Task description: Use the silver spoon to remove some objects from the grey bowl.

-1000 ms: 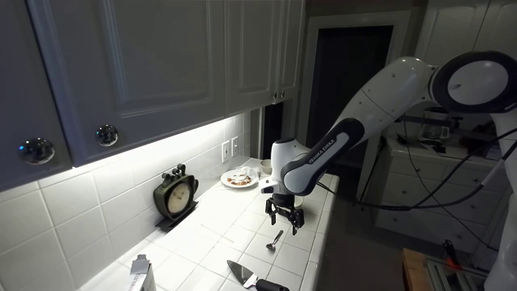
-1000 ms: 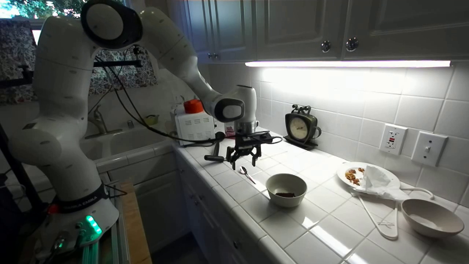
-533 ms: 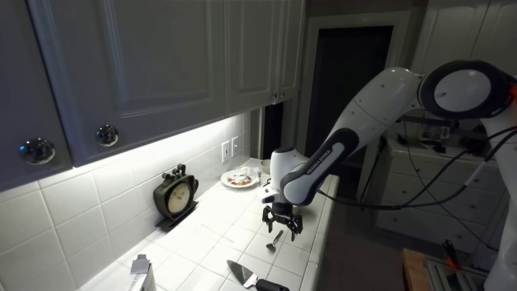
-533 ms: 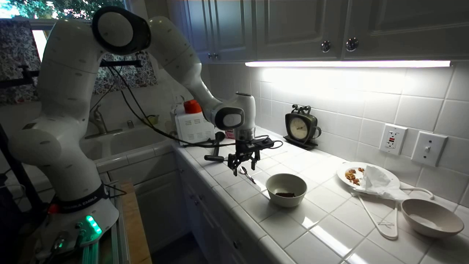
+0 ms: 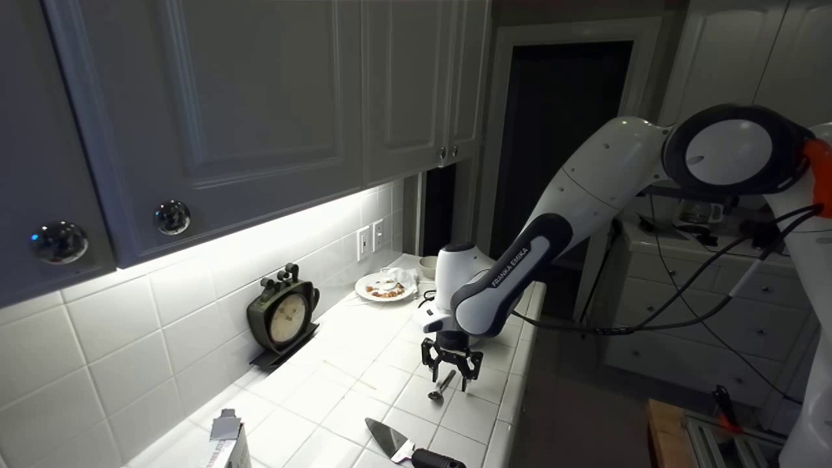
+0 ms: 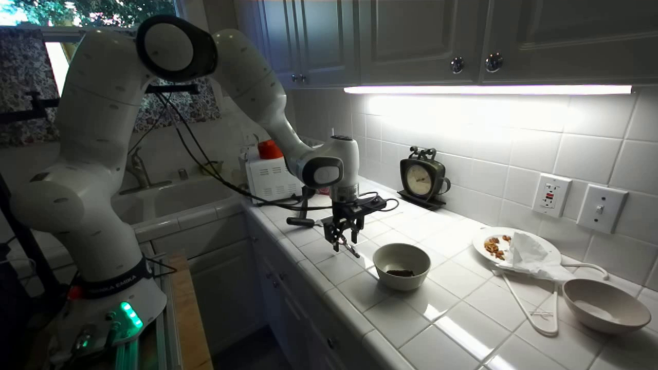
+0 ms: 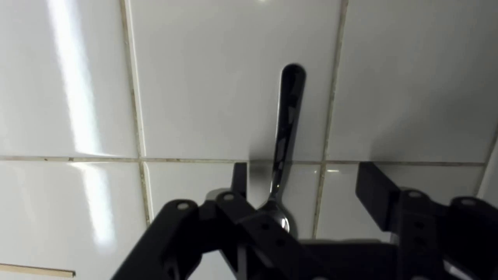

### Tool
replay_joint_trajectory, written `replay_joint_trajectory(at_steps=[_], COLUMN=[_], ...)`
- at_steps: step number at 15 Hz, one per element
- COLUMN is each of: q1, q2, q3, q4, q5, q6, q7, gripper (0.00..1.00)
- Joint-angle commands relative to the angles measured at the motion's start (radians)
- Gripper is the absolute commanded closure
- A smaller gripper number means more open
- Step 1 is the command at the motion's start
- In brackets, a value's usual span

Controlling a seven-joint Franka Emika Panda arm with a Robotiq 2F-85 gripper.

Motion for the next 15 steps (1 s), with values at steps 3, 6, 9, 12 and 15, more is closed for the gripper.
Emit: replay_joint_trajectory(at_steps=[3,6,9,12,15], q1=[-0.022,-0.02,-0.021,-0.015,0.018], q2=[0.029,0.034,0.038,0.047,0.012], q3=[0.027,0.026,0.026,0.021,-0.009], q4=[0.026,0.037,0.051,0.061,0.046], q5=[0.007,0.005,0.006,0.004,-0.005], q6=[0.019,0.013,0.008,0.002,-0.029], q7=[-0.051,-0.055,-0.057,-0.044,0.045], gripper=[0.7,0.91,1.0,0.98,0.98])
